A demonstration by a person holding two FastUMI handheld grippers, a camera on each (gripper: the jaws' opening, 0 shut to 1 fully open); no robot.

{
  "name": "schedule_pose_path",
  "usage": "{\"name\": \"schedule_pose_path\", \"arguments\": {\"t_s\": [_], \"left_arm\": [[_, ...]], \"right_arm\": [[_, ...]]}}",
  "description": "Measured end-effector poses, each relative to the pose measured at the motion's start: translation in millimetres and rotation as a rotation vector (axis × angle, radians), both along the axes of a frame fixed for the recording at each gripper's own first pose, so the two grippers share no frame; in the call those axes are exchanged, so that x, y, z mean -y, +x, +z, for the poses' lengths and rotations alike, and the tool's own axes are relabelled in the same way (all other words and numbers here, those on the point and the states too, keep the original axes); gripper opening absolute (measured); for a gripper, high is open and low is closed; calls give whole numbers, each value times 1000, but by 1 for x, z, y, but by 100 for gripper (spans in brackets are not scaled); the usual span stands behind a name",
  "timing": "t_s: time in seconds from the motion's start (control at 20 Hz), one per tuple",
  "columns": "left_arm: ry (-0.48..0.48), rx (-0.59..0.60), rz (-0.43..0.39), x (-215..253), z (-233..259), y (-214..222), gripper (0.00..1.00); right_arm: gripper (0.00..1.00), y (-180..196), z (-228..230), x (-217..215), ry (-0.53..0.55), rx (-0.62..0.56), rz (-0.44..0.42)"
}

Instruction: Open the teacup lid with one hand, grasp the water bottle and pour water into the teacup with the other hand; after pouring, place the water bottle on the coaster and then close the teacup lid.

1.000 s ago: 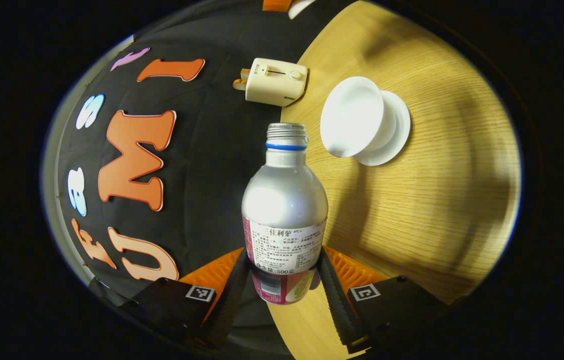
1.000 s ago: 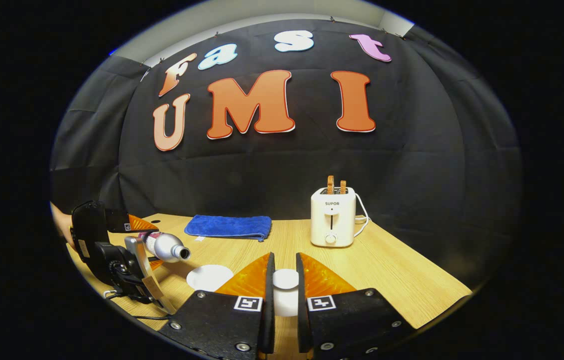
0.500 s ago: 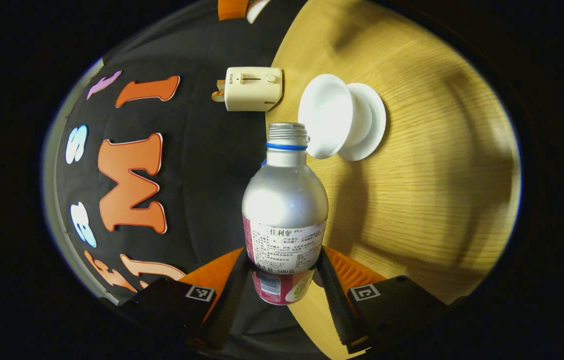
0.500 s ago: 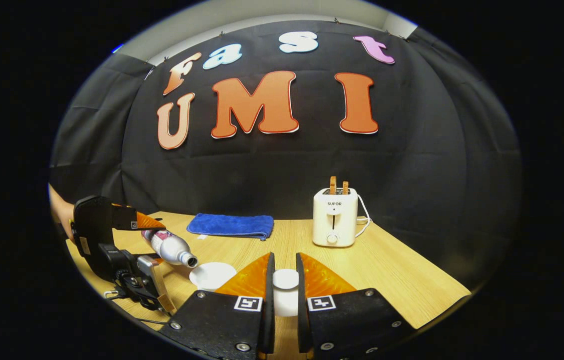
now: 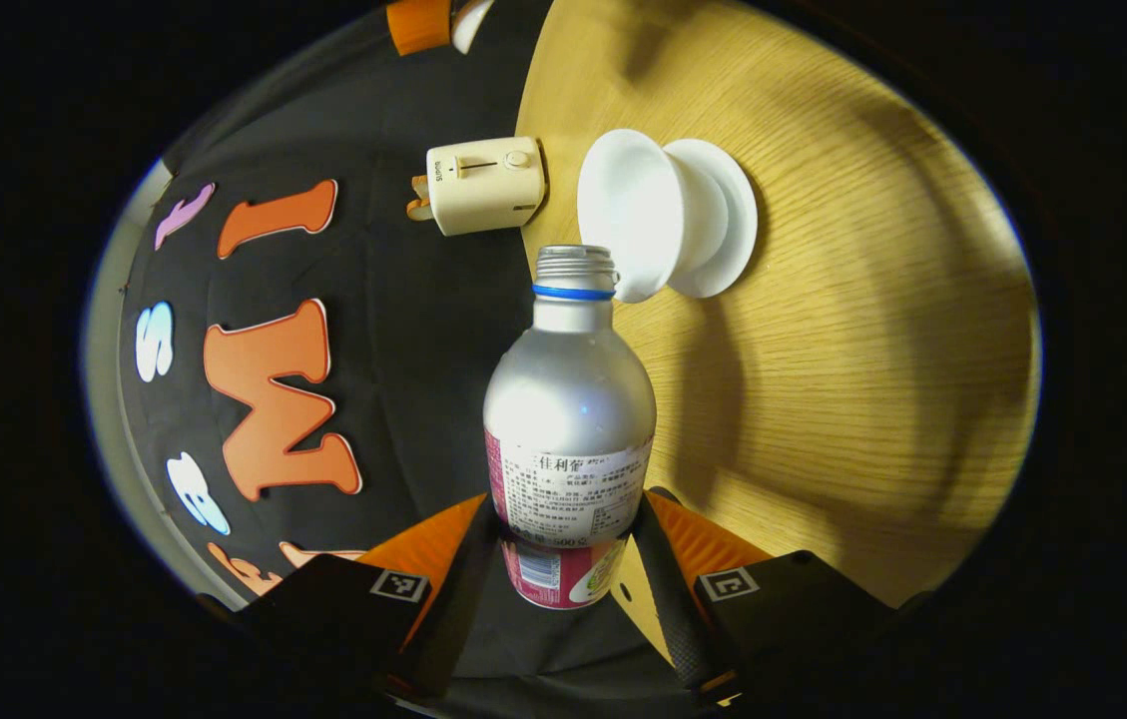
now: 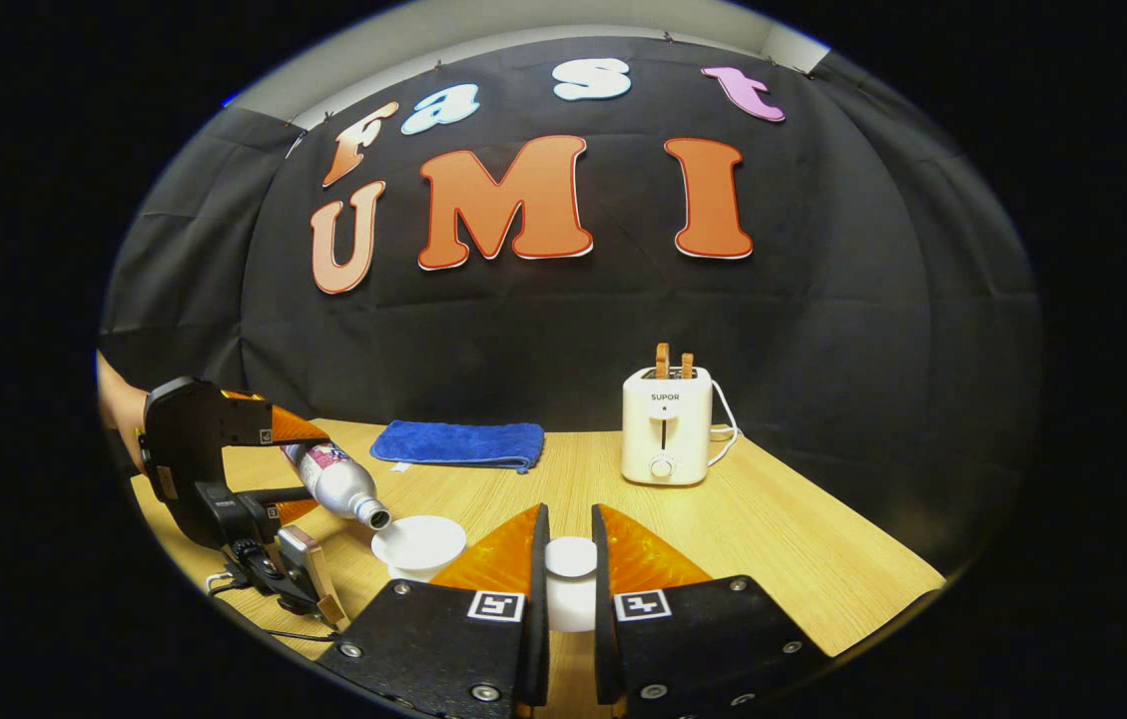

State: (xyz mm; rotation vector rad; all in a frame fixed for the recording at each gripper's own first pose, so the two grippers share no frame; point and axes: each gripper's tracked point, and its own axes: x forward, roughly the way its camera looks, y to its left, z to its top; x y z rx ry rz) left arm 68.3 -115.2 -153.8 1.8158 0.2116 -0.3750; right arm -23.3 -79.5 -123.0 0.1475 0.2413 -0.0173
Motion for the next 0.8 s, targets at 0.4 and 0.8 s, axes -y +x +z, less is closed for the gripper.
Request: {"name": "schedule_pose_path", "arguments": {"t_s": [0.4,0.8], "left_arm": [[71,28,-42,4,13,3,83],[113,66,-41,-4,32,10,83]], "right_arm": [[19,-1,-2,-4,0,0,16],[19,1,1,-9,2,13,37]]}}
